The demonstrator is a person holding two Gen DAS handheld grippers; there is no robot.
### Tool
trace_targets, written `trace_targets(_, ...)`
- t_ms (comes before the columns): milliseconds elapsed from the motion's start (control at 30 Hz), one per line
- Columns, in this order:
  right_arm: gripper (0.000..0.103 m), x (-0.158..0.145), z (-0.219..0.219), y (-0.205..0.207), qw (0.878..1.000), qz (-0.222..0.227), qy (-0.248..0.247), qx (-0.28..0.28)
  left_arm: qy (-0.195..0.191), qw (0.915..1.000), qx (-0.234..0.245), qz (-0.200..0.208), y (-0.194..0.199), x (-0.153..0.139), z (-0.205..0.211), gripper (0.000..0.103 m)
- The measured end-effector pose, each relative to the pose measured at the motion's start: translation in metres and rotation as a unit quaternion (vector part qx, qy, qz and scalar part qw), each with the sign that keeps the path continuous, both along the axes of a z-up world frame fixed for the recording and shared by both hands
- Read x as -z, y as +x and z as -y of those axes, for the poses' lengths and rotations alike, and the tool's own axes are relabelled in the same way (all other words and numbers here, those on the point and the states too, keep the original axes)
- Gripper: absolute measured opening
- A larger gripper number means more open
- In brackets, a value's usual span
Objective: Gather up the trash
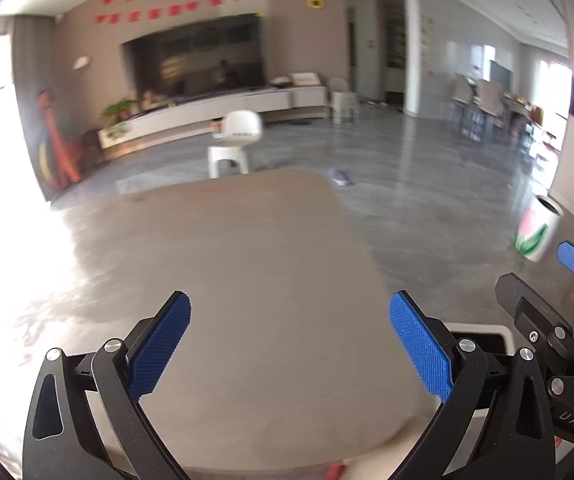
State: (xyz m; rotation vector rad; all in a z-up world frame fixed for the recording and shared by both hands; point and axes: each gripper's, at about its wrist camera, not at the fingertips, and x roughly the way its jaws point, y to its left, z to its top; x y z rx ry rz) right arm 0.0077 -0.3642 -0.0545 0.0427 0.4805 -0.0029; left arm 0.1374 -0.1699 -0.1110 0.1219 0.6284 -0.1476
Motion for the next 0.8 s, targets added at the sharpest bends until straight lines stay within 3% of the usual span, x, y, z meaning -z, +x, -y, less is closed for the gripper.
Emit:
trace_targets(167, 0.099, -0.013, -0.061, 0.013, 0.998, 0.012, -0.007, -0.058, 0.017, 0.996, -0.082, 0.029, -0.01, -0.012, -0.065, 0.098)
trace_targets(333, 0.099, -0.021, -0.114, 0.023, 0.994, 0.018, -0.01, -0.104, 0.013, 0.9901, -0.137, 0.027, -0.016, -0.018, -0.123, 0.098)
trace_targets(800, 0.099, -0.027, -0.209, 0.033, 0.983, 0.017, -0.005, -0.182, 0.002, 0.9756, -0.219, 0.011, -0.022, -0.019, -0.23, 0.098)
